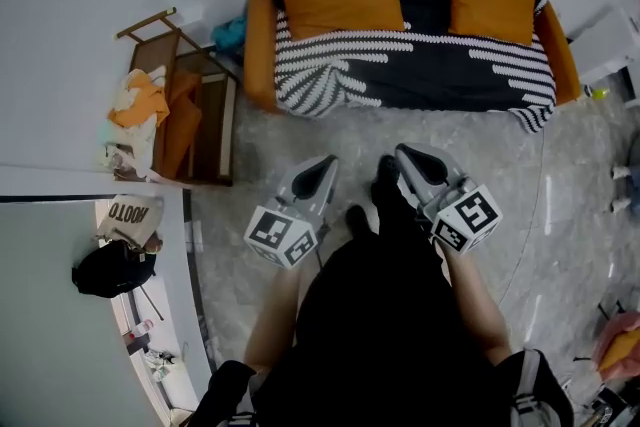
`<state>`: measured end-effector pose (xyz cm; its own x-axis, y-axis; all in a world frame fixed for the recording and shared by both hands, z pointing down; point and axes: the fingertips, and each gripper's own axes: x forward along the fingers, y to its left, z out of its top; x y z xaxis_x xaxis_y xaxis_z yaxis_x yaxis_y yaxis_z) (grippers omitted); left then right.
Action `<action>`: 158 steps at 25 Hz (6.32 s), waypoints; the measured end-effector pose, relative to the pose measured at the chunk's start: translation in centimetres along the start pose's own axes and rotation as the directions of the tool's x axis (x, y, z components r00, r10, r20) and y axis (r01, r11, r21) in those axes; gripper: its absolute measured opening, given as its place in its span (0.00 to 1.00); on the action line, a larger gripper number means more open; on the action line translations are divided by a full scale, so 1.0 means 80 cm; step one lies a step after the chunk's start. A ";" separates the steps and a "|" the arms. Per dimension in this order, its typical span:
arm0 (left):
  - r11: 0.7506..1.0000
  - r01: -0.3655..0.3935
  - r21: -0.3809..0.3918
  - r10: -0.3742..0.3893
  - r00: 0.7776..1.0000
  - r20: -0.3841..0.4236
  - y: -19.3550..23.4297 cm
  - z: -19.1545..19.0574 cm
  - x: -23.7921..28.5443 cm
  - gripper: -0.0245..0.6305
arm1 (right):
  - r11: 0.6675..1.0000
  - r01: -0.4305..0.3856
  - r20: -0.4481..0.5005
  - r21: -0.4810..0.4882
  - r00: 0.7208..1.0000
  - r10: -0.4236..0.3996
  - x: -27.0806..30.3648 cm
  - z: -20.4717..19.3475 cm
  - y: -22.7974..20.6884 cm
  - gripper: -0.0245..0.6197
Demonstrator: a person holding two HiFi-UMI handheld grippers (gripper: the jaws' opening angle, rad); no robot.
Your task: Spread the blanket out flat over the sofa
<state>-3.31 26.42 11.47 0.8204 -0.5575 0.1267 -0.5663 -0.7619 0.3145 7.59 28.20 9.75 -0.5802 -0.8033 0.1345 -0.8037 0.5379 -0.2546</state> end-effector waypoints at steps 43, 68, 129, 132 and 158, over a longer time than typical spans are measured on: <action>0.944 -0.250 -0.215 0.161 0.919 -0.360 0.355 -0.218 0.225 0.10 | 0.976 -0.213 -0.308 0.053 0.926 0.219 0.366 -0.156 -0.256 0.04; 0.913 -0.274 -0.303 0.099 0.868 -0.486 0.537 -0.505 0.222 0.28 | 0.996 -0.059 -0.415 0.074 0.906 0.084 0.445 -0.374 -0.281 0.04; 0.863 -0.395 -0.316 0.062 0.703 -0.709 0.646 -0.677 0.211 0.09 | 0.986 0.065 -0.440 0.152 0.898 0.009 0.457 -0.453 -0.232 0.04; 0.868 -0.383 -0.317 0.057 0.709 -0.703 0.644 -0.677 0.217 0.09 | 0.986 0.060 -0.435 0.159 0.900 0.015 0.456 -0.454 -0.238 0.04; 0.890 -0.413 -0.194 0.115 0.614 -0.781 0.692 -0.699 0.121 0.06 | 0.984 0.034 -0.445 0.176 0.894 0.049 0.470 -0.458 -0.221 0.04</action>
<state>-22.33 -2.67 82.71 0.5005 -0.1724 0.8484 -0.8274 -0.3838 0.4101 -4.83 -2.14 54.37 -0.6169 -0.5785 0.5337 -0.7871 0.4568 -0.4146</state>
